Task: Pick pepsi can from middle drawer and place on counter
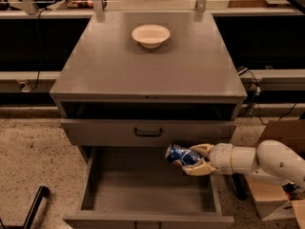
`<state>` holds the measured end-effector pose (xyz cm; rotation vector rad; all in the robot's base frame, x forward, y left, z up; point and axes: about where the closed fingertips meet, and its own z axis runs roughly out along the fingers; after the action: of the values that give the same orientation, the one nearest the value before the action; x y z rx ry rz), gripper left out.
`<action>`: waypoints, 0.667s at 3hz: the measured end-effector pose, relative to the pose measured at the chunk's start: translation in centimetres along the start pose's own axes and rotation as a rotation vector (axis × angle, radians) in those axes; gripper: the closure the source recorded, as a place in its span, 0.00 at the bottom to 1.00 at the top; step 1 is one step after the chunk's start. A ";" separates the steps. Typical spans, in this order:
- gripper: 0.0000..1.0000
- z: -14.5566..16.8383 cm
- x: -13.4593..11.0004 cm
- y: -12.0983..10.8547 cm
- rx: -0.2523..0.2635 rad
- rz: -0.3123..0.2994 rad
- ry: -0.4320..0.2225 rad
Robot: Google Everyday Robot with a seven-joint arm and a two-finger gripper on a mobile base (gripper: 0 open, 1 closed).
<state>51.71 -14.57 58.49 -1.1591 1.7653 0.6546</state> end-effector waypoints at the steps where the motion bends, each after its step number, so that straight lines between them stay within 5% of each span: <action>1: 1.00 0.2 -0.3 -0.1 -0.011 -0.035 0.011; 2: 1.00 -0.3 -1.4 1.8 -0.068 -0.140 0.089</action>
Offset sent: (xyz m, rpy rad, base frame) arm -0.0403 0.0115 0.0574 -0.3358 -0.1240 0.2640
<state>50.14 -13.46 59.76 -1.3638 1.7291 0.5912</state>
